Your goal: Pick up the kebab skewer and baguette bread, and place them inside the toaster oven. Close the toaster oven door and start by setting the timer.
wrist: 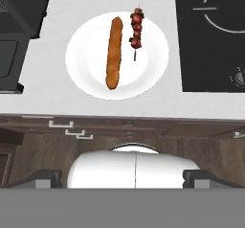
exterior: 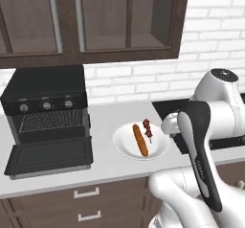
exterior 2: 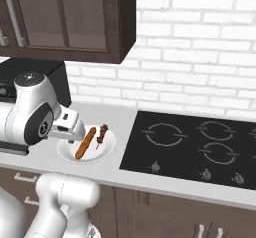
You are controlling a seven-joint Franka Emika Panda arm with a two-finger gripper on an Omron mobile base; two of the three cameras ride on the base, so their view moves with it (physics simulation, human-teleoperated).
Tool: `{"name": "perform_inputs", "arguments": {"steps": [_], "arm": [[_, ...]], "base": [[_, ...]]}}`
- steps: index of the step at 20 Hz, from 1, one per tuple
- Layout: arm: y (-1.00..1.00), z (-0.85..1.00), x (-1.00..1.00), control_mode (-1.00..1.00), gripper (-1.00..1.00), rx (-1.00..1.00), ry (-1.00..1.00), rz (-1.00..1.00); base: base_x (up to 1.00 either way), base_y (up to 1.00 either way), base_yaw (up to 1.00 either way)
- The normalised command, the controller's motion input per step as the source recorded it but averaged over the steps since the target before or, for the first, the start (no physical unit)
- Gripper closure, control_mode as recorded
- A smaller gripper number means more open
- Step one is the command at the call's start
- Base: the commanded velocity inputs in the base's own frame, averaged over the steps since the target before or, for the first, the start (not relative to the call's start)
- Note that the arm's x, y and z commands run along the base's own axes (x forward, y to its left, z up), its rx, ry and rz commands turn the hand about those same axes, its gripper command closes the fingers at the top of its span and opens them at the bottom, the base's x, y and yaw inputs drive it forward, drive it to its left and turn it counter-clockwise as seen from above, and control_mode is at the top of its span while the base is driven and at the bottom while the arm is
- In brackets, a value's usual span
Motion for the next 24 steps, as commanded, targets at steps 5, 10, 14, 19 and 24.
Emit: {"name": "perform_inputs", "arguments": {"steps": [5,10,14,19,24], "arm": [[0.00,0.00,0.00,1.00,-1.00,0.00,0.00,0.00],[0.00,0.00,0.00,1.00,-1.00,0.00,0.00,0.00],[0.00,0.00,0.00,1.00,-1.00,0.00,0.00,0.00],[0.00,0.00,0.00,1.00,-1.00,0.00,0.00,0.00],[0.00,0.00,0.00,1.00,-1.00,0.00,0.00,0.00]], "base": [[-0.41,0.64,0.00],[0.12,1.00,0.00],[0.34,0.33,0.00],[0.46,-0.25,0.00],[0.44,-0.48,0.00]]}}
